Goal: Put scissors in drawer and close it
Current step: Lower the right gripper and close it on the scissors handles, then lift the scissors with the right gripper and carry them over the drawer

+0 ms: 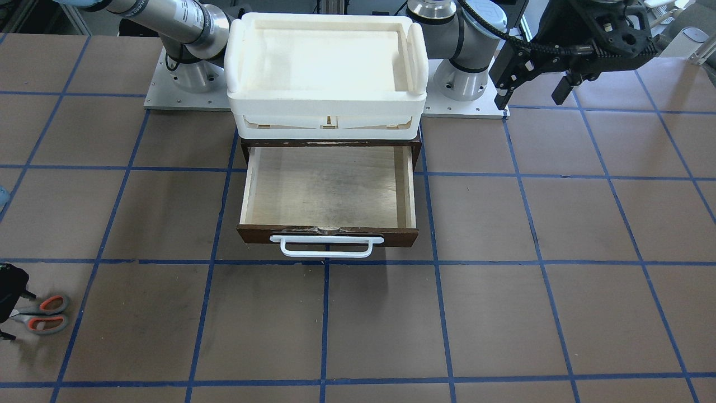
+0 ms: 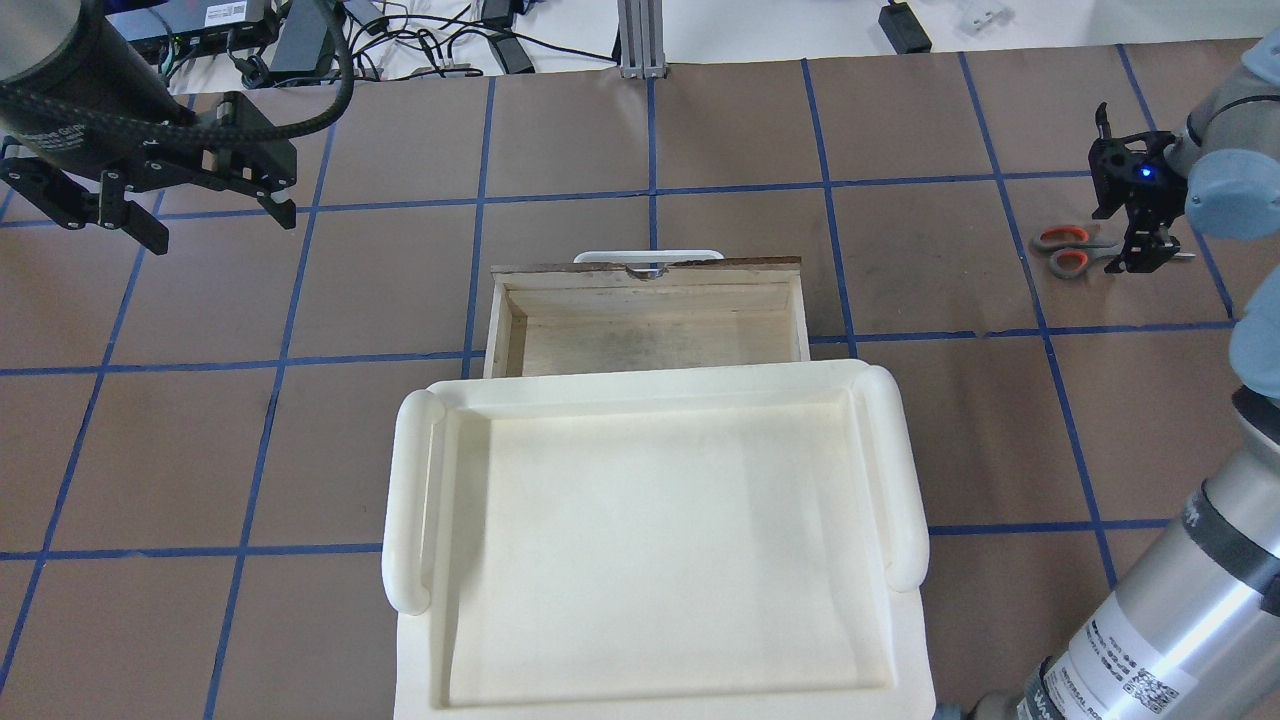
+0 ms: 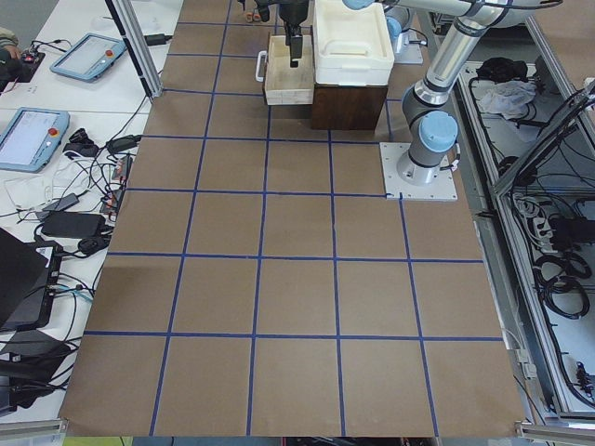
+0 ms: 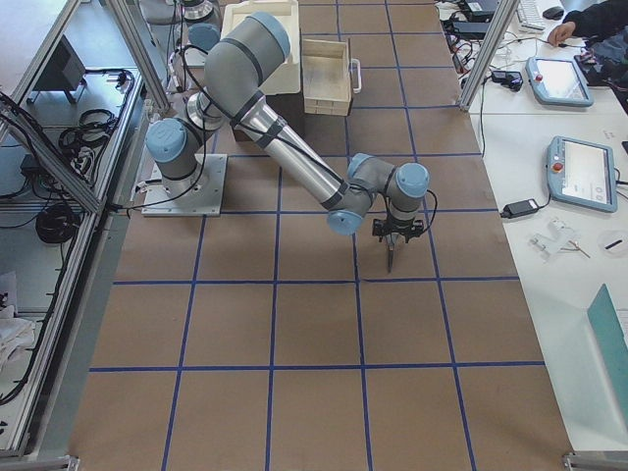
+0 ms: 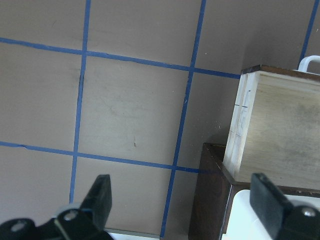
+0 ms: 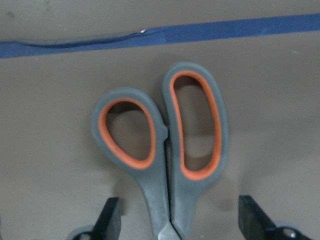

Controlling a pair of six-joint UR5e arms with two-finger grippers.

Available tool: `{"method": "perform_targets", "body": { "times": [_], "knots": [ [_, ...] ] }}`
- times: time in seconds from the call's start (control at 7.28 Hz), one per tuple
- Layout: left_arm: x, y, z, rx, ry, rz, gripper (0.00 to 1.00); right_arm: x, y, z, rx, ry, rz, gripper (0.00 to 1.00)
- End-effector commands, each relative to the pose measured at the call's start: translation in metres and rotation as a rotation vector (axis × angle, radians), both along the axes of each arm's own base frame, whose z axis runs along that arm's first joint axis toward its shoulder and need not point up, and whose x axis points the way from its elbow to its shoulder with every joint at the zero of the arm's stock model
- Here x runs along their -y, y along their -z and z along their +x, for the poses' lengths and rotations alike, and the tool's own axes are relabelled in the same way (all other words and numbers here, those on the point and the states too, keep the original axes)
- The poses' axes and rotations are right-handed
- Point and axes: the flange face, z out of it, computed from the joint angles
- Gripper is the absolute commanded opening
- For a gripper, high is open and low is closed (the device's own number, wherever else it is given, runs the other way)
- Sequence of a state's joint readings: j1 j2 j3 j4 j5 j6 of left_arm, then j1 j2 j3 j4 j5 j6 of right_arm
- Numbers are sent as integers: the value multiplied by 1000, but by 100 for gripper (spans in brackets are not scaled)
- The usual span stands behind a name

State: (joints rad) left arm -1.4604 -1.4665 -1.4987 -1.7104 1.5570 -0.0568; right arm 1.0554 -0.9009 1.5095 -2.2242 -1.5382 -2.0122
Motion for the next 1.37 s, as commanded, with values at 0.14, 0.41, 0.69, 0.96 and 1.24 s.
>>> {"method": "perform_targets", "body": {
  "times": [0.14,0.41,0.69,0.96,1.24],
  "knots": [
    [0,0,0,0,0,0,100,0,-1,0,-11,-12,6,0],
    [0,0,0,0,0,0,100,0,-4,1,-14,-55,5,0],
    [0,0,0,0,0,0,100,-1,-36,11,-7,-38,-18,0],
    [0,0,0,0,0,0,100,-3,-106,73,-24,-77,-46,0],
    [0,0,0,0,0,0,100,-15,-155,133,-4,-53,-32,0]
  ]
}}
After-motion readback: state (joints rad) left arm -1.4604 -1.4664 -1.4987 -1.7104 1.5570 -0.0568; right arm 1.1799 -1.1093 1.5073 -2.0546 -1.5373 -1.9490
